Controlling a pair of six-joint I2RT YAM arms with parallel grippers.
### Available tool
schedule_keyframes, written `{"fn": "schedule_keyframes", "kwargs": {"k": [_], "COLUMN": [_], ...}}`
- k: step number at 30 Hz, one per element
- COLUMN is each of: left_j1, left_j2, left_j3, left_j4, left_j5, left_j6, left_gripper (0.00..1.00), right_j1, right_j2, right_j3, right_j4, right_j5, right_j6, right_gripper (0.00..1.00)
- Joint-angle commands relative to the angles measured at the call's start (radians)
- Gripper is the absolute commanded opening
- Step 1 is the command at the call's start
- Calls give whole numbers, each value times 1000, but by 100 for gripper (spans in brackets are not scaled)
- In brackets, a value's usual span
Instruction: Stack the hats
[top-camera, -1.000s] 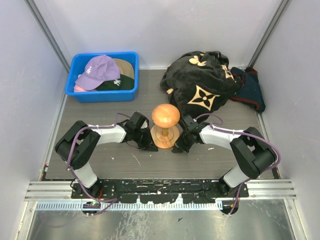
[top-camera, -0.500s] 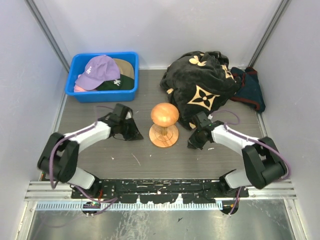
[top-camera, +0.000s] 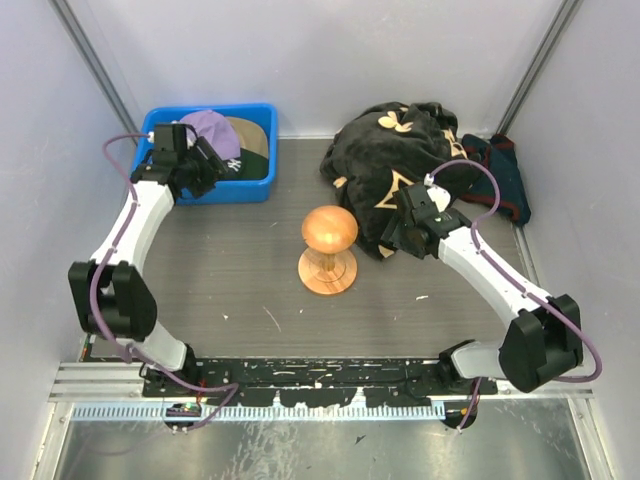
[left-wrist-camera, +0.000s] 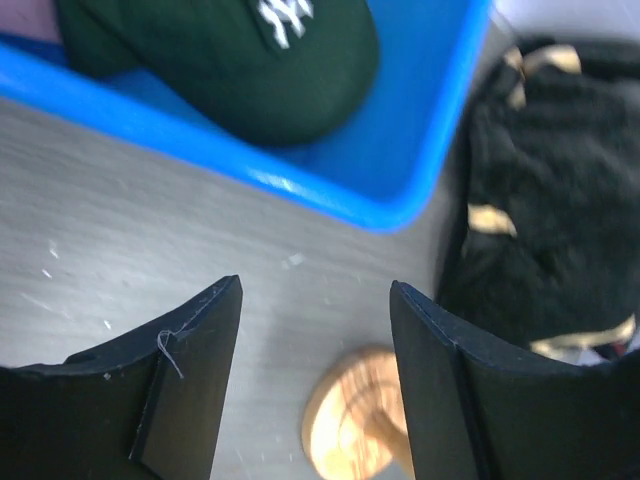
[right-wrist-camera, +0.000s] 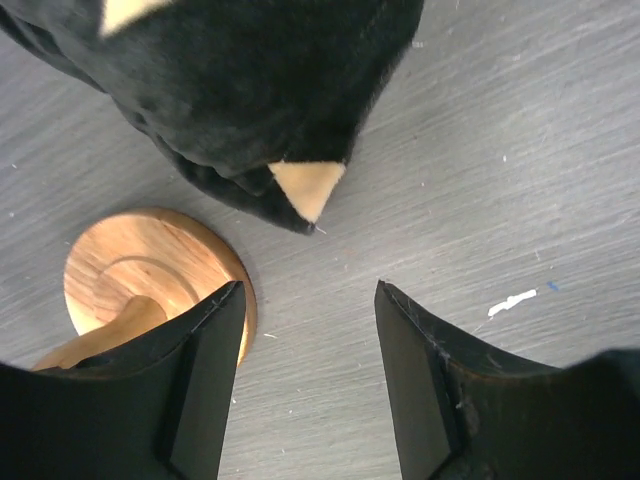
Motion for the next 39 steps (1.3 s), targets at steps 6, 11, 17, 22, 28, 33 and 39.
{"fn": "schedule_keyframes", "kwargs": {"k": [6,11,17,22,28,33,39], "left_j1": [106,144,158,105,86,52,21], "left_j2": [266,370,414,469,510,611,724], "left_j3": [269,349,352,403,438,569,757], "left_j4": [18,47,130,93,44,-67,-206], "left_j5": [-145,-141,36,68,95,30,-135], "left_j6": [94,95,51,82,52,57,22], "left_gripper": [72,75,70,70,63,60,63], "right_j1": [-2,-7,-25,-41,-48,-51,-61], "right_j2": [-112,-146,-163,-144,-99,-64,-42], "right_j3": [27,4,-11,-14,-5,16,49], "right_j4": [94,94,80,88,100,107,107], "right_j5": [32,14,38,33,18,14,14], "right_j6": [-131,-130,-131,-127,-125,-134,-153], "right_gripper": [62,62,62,63,63,63,63]}}
